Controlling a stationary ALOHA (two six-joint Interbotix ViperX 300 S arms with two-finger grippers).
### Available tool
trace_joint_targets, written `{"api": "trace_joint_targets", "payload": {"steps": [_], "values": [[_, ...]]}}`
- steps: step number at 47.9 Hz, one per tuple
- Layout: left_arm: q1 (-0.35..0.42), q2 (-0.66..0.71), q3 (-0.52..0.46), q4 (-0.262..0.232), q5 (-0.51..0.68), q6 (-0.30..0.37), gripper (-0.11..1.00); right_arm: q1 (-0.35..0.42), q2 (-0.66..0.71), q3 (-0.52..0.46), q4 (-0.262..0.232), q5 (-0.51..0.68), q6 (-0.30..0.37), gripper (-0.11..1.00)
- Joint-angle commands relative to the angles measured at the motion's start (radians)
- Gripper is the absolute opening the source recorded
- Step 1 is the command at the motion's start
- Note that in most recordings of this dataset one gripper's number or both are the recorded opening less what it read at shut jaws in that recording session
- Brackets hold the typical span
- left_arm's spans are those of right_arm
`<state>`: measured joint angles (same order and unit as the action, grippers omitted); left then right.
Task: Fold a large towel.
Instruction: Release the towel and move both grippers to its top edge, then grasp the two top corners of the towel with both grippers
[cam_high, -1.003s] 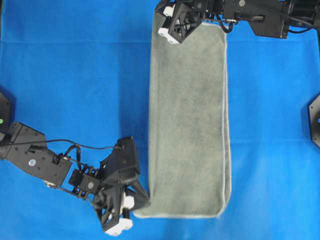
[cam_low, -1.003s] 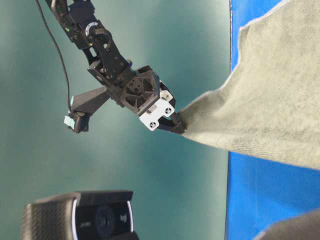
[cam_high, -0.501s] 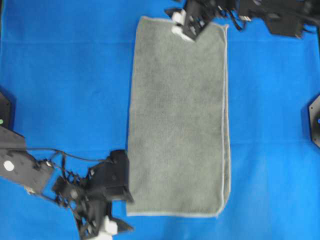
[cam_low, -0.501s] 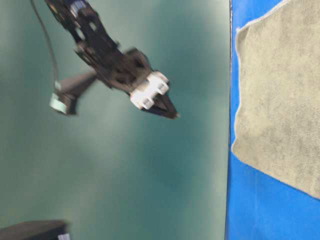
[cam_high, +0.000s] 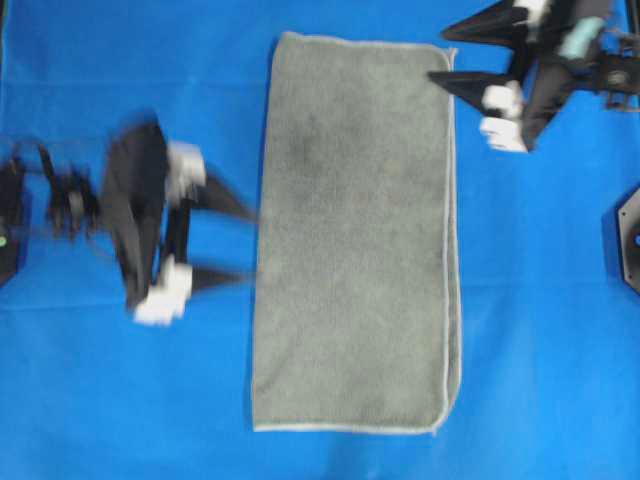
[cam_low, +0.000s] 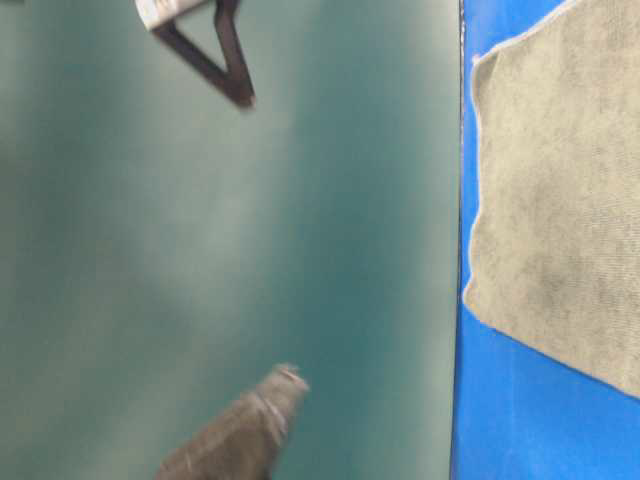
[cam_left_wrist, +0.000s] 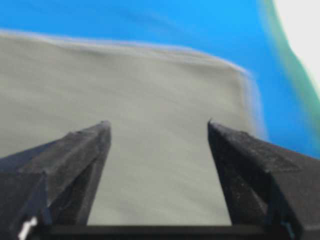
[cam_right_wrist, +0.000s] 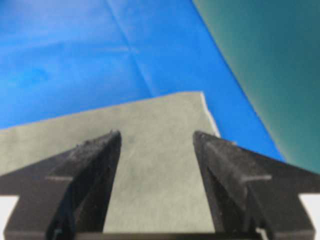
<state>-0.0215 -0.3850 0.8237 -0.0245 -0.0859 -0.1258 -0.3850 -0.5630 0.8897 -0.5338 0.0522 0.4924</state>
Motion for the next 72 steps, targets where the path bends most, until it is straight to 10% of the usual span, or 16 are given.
{"api": "trace_joint_targets", "payload": {"steps": [1, 28, 59, 65, 72], "values": [[0.115, -0.035, 0.003, -0.003, -0.044, 0.021, 0.74, -0.028, -0.037, 0.015, 0.003, 0.011, 0.017, 0.62], [0.465, 0.379, -0.077, -0.003, -0.235, 0.069, 0.73, -0.252, 0.374, -0.063, -0.021, 0.043, 0.018, 0.62], [0.561, 0.761, -0.265, -0.008, -0.305, 0.066, 0.7, -0.365, 0.689, -0.124, -0.061, -0.104, 0.011, 0.61], [0.561, 0.762, -0.267, -0.008, -0.304, 0.066, 0.56, -0.365, 0.701, -0.121, -0.061, -0.104, 0.011, 0.53], [0.557, 0.761, -0.268, -0.008, -0.291, 0.064, 0.18, -0.365, 0.701, -0.121, -0.061, -0.106, 0.011, 0.13]]}}
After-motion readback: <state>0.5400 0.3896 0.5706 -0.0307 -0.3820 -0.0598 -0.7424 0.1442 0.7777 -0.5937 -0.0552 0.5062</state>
